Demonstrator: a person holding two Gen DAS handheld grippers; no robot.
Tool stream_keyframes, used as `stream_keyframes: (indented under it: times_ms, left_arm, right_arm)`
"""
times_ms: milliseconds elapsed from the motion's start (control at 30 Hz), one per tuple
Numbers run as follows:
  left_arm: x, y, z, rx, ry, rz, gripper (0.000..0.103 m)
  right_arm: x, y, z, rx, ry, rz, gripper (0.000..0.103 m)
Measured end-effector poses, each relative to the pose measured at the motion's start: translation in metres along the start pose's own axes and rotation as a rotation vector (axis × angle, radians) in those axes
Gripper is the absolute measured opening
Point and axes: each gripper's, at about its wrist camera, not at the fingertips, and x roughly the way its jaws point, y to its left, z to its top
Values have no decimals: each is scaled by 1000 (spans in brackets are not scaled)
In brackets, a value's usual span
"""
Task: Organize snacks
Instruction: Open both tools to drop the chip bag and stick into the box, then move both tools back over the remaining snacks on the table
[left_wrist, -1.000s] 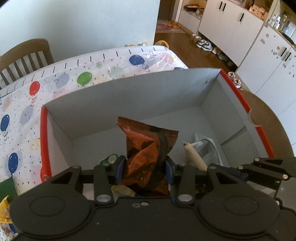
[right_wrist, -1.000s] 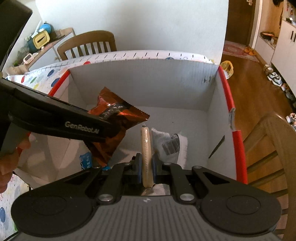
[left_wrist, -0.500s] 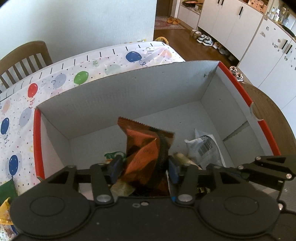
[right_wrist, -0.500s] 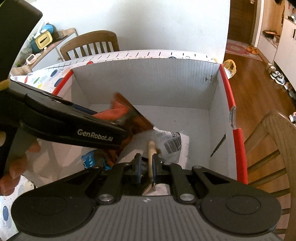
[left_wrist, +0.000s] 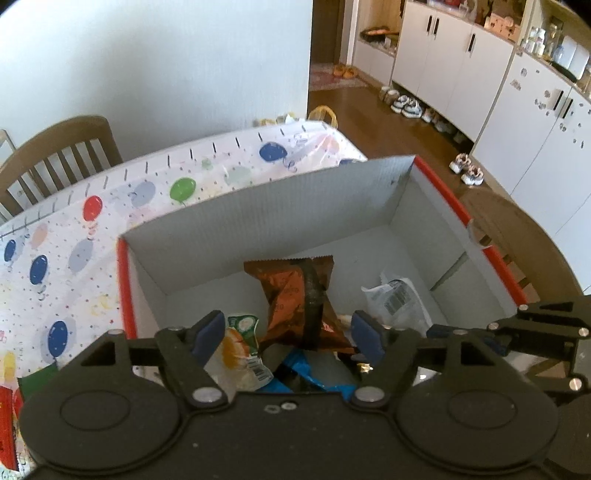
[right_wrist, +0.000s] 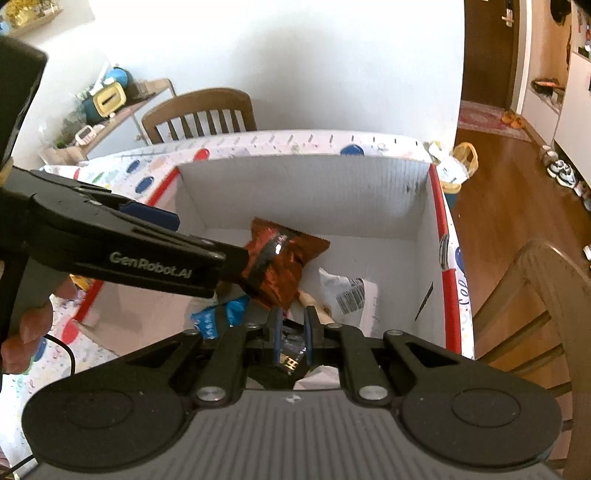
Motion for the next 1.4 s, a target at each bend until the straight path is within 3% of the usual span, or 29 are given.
stream_keyframes:
  times_ms: [133,433,900,1000,1067,1233,1333,1400]
  left_arm:
    - [-25,2,-7,-17,-43,-8,83]
    - [-83,22,-28,-41,-142,-1,88]
    - [-138,108,-89,-129,-207,46,94]
    - [-148,134,-104,-155,-217,60,95]
    - [-156,150,-112,-158,-226,67,95]
    - [-170,189,-131,-161,-239,91,98]
    - [-175,212,-142,-171,-247,102,102]
    - [-177,226,-148,-183,-251,97,102]
  right_arm:
    - [-16,10,2,-21,-46,7,11]
    - [-46,39,5,-60,-113,15,11]
    - [-59,109,3,-48,-135,75,13]
    - [-55,130,1,-36,-141,92,29]
    - [-52,142,-1,-23,-138,96,46]
    - [-44,179,-3,-41,-129,101,56]
    - [-38,202,-7,-65,-134,95,78]
    - [-35,214,-9,-82,-139,89,79]
